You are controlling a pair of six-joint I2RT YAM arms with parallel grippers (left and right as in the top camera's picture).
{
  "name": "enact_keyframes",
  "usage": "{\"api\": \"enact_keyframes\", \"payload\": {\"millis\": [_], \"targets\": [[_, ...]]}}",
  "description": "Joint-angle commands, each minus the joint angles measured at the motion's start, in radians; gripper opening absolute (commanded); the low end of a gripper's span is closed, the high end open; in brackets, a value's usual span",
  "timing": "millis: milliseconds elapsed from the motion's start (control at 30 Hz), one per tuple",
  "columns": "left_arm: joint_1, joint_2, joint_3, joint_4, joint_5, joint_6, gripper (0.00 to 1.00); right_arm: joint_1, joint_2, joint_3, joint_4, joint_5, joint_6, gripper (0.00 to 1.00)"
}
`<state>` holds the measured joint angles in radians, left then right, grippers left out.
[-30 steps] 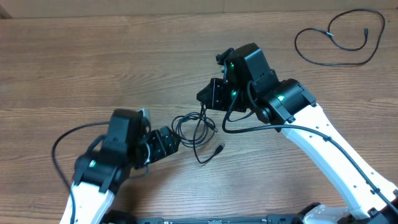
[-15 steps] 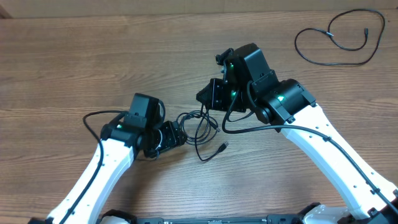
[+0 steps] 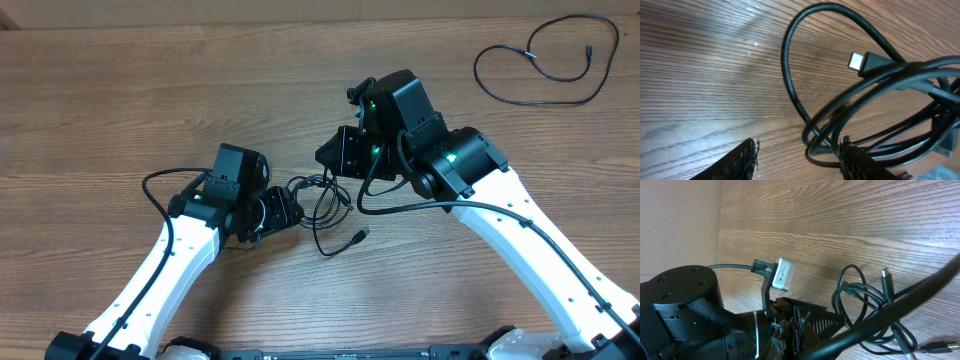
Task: Untangle cables
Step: 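Move the left gripper to the tangle and grasp a cable loop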
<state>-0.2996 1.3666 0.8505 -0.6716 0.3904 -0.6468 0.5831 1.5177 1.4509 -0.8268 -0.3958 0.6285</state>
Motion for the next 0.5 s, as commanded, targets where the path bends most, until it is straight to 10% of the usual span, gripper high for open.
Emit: {"api": "enact_keyframes", "payload": {"millis": [0, 467], "targets": [[-0.002, 0.008, -0.006, -0.004, -0.067, 0.023, 0.52, 0.005, -0.003, 0.014, 0.008, -0.010, 0.003, 0.07], [-0.002, 0.008, -0.006, 0.027, -0.083, 0.031, 0.49, 0.005, -0.003, 0.014, 0.005, -0.011, 0.004, 0.07]]}}
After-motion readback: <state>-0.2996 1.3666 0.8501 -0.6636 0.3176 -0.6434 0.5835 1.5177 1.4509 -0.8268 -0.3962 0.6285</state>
